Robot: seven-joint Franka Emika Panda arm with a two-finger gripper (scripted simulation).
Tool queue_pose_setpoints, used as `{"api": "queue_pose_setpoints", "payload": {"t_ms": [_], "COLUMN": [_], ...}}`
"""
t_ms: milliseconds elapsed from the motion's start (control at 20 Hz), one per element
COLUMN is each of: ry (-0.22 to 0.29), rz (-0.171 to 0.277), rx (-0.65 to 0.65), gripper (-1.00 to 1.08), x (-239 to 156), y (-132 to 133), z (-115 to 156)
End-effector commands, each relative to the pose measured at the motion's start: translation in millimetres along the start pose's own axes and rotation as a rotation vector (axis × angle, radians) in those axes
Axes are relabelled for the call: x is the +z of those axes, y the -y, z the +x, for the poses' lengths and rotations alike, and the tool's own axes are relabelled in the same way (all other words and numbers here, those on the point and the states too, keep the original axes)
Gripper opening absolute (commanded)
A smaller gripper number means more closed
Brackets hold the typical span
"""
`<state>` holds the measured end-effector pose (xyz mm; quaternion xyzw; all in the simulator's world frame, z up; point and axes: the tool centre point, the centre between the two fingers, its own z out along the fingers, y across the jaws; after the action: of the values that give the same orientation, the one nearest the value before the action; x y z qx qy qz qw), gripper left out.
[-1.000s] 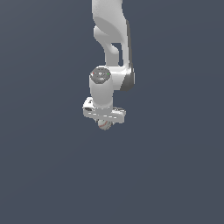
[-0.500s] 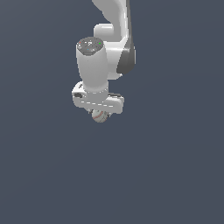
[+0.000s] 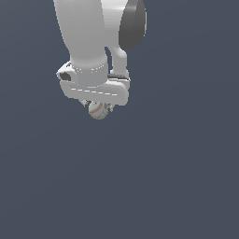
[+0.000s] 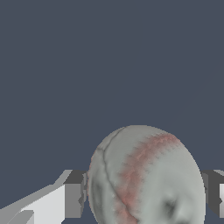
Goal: Pick up the object and move it to a goal position.
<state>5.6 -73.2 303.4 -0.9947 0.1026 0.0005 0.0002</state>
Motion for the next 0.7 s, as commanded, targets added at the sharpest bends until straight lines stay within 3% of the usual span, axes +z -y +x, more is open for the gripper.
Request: {"api": "queue_pose_setpoints", "payload": {"t_ms": [0,650], "ry": [-0.001,-0.001], "rz": [0.0,0.0], "rx": [0.0,0.0], "gripper": [-1.0,-1.0], "x": [-26,-123], "y": [-3,-15], "z": [6,30]}}
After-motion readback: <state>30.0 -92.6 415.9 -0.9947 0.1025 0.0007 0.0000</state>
